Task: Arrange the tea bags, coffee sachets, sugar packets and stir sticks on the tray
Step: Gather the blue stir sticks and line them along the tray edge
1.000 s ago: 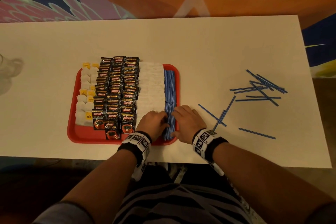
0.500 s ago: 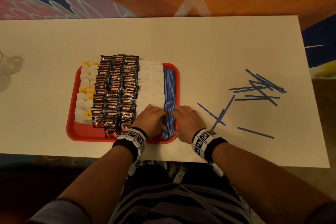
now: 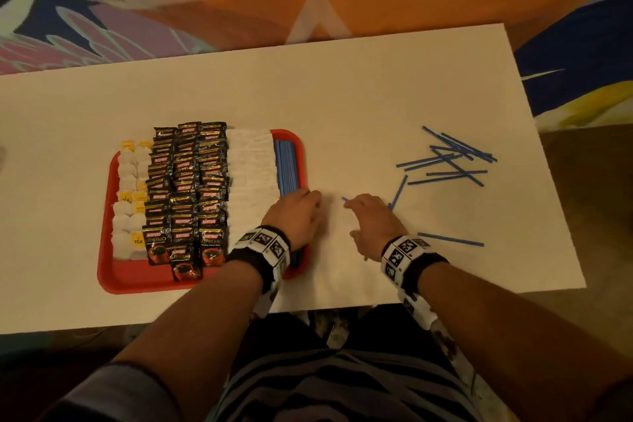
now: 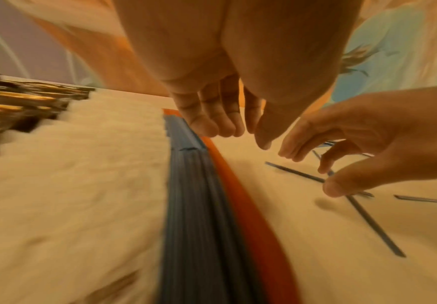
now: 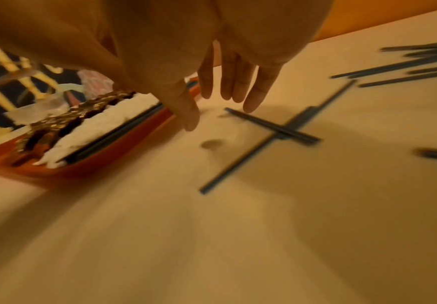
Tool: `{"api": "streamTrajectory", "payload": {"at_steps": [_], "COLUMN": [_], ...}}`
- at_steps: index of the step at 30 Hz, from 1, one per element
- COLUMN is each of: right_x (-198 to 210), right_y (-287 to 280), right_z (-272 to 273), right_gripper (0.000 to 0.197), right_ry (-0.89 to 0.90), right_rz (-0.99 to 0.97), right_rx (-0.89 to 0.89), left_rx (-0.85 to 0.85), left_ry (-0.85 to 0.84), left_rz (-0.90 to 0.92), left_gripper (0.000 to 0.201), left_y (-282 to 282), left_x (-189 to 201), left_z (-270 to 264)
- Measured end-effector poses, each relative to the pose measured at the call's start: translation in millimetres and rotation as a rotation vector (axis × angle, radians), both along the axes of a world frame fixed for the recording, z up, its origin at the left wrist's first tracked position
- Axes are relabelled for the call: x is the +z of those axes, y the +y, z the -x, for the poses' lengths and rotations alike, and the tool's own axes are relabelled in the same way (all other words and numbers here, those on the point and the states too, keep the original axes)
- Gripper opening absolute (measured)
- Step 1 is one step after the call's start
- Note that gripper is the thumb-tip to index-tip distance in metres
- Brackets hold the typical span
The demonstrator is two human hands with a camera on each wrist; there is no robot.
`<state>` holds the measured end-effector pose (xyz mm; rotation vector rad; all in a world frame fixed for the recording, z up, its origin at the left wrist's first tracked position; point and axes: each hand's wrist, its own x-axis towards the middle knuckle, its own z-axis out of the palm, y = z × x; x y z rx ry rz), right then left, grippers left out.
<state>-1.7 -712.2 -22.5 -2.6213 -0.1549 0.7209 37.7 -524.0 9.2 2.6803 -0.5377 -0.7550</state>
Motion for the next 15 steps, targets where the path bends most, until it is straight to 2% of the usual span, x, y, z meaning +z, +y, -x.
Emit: {"api": "streamTrajectory", "payload": {"at_steps": [3, 5, 7, 10, 13, 15], "right_x": [3, 5, 5, 3, 1, -1], "right_y": [-50, -86, -121, -160, -175, -179], "right_z": [5, 12, 22, 40, 41, 32], "right_gripper": [0.05, 0.043, 0.038, 0.027, 0.012, 0.014], "right_ry": [0.02, 0.055, 0.095, 0.165, 0.188, 0.184], "right_rz": [0.038, 0.113, 0.195, 0.256, 0.244, 0.223], "right_rx": [-0.124, -0.167, -0.191, -0.223, -0.222, -0.207], "left_rx": [-0.101, -0.185, -0.266, -0.346, -0.315, -0.278], "left_ry": [0.022, 0.024, 0.044, 0.02, 0.0, 0.015], "left_rz": [-0.063, -0.126, -0.183, -0.233, -0.2, -0.163], "left_gripper": [0.041, 0.059, 0.068, 0.066, 0.055, 0.047], "left_y": [-37, -62, -83, -111, -135, -149], "left_x": [-6, -13, -20, -31, -38, -41], "left_z": [-6, -7, -5, 1, 0, -3]}}
